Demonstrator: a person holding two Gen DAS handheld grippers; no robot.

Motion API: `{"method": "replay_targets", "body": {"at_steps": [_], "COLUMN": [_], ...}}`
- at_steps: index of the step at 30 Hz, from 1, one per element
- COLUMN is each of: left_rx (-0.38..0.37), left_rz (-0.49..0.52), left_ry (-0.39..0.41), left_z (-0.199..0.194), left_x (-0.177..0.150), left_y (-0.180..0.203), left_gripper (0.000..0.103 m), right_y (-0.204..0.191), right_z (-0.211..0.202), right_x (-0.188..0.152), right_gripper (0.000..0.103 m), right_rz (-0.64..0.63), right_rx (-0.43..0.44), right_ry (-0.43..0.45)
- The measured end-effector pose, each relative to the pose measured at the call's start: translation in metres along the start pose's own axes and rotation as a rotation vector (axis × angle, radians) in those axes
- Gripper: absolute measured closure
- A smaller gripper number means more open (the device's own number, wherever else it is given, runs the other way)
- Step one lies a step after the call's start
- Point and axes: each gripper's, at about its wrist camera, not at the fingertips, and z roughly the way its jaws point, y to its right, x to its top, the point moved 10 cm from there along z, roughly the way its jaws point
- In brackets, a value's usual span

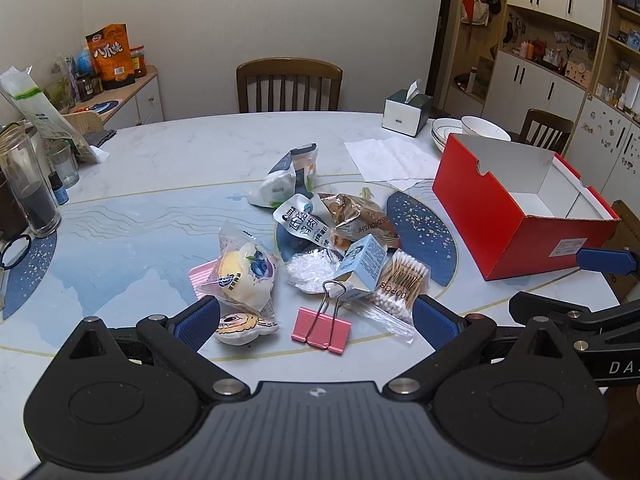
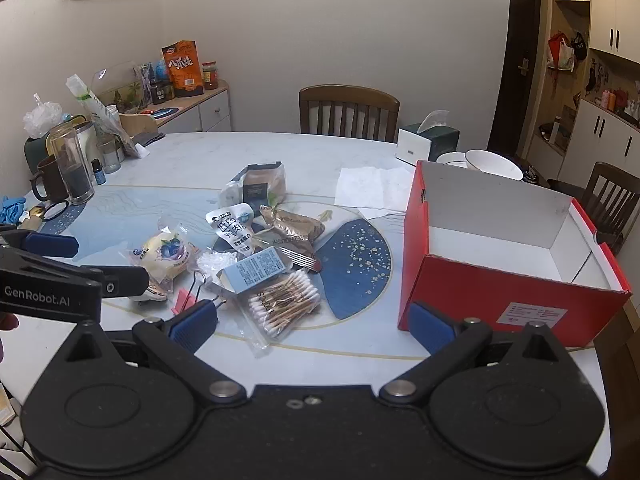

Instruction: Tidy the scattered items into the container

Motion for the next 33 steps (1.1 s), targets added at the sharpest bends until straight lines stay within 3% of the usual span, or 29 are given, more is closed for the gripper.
{"method": "replay_targets", "body": {"at_steps": [19,33], "left_rx": [0.035,0.121], "left_rz": [-0.007,0.011], "left_ry": [-0.002,0.021], "left_z": [0.000,0.010], "left_x": [-0.001,0.005], "left_y": [-0.007,-0.006], "left_gripper": [0.000,0.000], "right_y": [0.000,-0.007], "right_z": [0.005,0.018], "right_x": [-0.003,-0.007], "right_gripper": [0.002,0.002], "right_rz": [-0.008,-0.102], "right_rx": [0.019,0.125], "right_ry": [-0.015,-0.048]}}
